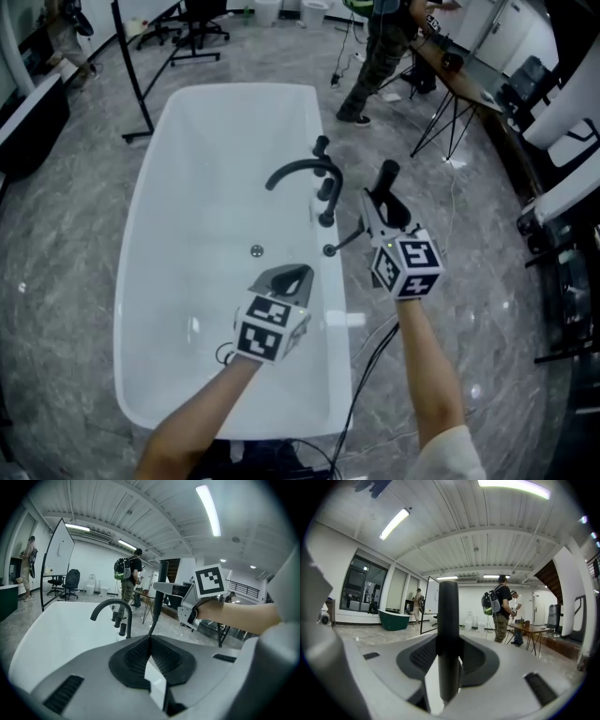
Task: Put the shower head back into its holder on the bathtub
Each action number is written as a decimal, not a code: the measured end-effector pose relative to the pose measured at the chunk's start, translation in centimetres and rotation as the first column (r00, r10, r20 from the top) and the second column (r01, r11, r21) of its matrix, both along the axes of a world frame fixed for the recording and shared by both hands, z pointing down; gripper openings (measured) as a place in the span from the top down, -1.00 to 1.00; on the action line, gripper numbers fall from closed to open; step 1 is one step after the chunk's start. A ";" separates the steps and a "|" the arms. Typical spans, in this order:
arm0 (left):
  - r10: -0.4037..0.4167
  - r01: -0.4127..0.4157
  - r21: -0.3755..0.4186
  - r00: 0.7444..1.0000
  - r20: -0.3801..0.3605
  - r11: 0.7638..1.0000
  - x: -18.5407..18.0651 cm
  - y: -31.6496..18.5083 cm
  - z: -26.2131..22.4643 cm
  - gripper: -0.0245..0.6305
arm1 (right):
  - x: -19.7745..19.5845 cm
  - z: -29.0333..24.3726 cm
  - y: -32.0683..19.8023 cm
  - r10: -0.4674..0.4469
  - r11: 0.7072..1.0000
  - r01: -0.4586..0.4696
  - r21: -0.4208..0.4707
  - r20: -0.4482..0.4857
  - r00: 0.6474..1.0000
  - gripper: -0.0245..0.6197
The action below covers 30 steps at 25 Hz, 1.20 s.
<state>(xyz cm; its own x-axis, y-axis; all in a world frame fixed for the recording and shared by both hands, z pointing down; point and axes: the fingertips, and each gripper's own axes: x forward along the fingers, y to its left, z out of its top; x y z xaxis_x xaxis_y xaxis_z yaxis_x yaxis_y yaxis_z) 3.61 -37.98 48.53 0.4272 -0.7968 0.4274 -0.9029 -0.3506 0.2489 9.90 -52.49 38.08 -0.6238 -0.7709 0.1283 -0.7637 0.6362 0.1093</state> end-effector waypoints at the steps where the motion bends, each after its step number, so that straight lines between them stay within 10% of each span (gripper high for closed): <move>1: 0.003 -0.003 0.001 1.000 -0.002 1.000 0.2 -0.2 0.2 0.90 | 0.1 0.5 -0.1 0.003 1.000 -0.003 -0.002 0.000 1.000 0.47; 30: -0.022 0.022 -0.074 1.000 0.003 0.997 0.9 0.3 9.1 0.90 | 0.8 14.6 -1.3 0.003 0.992 -0.006 -0.130 -0.023 1.000 0.47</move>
